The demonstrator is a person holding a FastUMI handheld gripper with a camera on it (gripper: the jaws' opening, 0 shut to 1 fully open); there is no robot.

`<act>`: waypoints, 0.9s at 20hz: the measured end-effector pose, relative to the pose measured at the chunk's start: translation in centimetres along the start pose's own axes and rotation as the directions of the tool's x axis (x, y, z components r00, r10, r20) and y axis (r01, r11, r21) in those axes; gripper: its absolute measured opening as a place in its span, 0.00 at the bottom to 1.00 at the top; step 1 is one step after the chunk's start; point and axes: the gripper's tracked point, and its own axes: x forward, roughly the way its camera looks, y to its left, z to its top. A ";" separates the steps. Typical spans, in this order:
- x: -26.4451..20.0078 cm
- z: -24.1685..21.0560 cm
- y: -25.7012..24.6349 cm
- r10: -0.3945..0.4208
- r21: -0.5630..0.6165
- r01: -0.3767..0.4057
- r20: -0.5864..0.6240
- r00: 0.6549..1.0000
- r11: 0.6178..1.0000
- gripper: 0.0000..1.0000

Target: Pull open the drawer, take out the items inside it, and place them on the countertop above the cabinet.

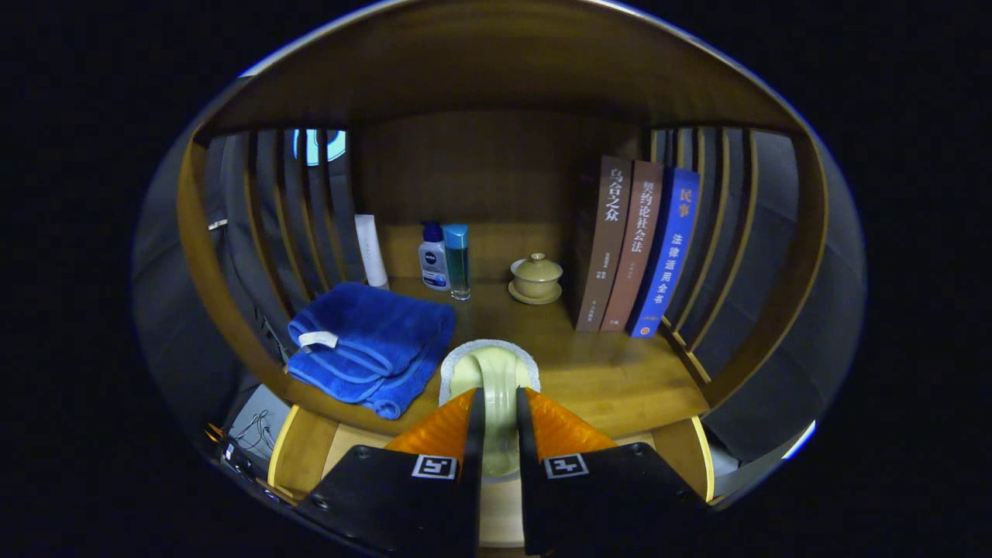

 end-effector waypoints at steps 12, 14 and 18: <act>10.7 1.3 -1.5 -0.026 0.025 0.029 -0.103 0.994 0.999 0.27; 11.3 0.7 -1.3 -0.017 0.038 0.022 -0.124 0.992 0.999 0.26; 11.2 1.1 -0.9 -0.002 0.075 0.010 -0.103 0.995 0.997 0.52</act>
